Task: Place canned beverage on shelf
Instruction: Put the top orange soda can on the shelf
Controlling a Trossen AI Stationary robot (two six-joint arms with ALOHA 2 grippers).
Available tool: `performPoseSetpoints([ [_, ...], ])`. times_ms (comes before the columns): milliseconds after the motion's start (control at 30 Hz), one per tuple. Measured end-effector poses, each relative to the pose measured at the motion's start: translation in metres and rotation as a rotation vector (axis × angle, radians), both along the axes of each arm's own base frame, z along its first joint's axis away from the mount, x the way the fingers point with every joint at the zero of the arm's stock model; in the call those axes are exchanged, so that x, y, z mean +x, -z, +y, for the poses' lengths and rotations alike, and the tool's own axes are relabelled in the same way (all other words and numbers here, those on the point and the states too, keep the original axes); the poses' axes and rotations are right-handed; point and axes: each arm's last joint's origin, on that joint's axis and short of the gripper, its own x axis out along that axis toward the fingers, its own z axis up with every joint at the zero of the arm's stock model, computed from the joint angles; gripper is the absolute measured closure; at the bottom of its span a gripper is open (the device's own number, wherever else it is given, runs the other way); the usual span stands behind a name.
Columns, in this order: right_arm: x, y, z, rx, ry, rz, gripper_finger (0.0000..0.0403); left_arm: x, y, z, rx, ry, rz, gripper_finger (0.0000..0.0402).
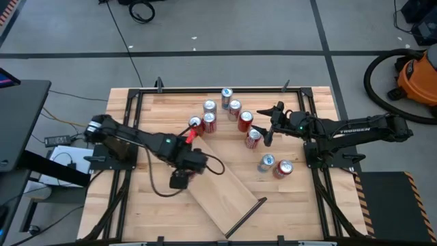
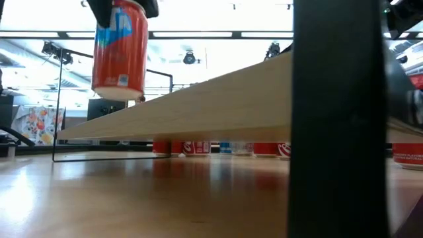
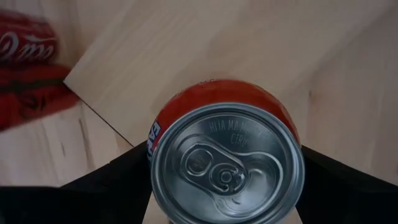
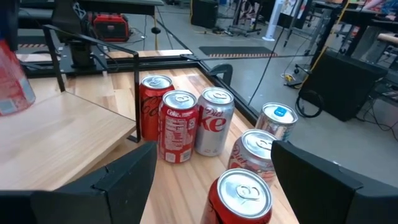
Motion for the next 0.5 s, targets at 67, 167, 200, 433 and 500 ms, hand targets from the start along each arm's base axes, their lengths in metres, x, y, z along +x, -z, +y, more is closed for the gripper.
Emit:
performPoseSetpoints([
  [67,0.000,0.000,0.000,-0.001,0.001,0.000,0.0076,-0.008,0.001,0.002,-0.007,-0.034,-0.003,0.0090],
  [167,0.000,0.000,0.000,-0.001,0.001,-0.002,0.0076,-0.015,0.009,0.001,-0.007,-0.049,-0.007,0.0090],
  [200,0.000,0.000,0.000,-0.001,0.002,-0.004,0.0076,-0.016,0.013,0.001,-0.007,-0.050,-0.008,0.0090],
  [433,0.000,-0.001,0.000,0.004,0.002,-0.012,0.0076,-0.022,0.034,0.002,0.002,-0.067,0.030,0.0090],
  [500,0.000,-0.001,0.000,0.005,0.002,-0.012,0.0076,-0.023,0.037,0.002,0.008,-0.070,0.038,0.0090],
])
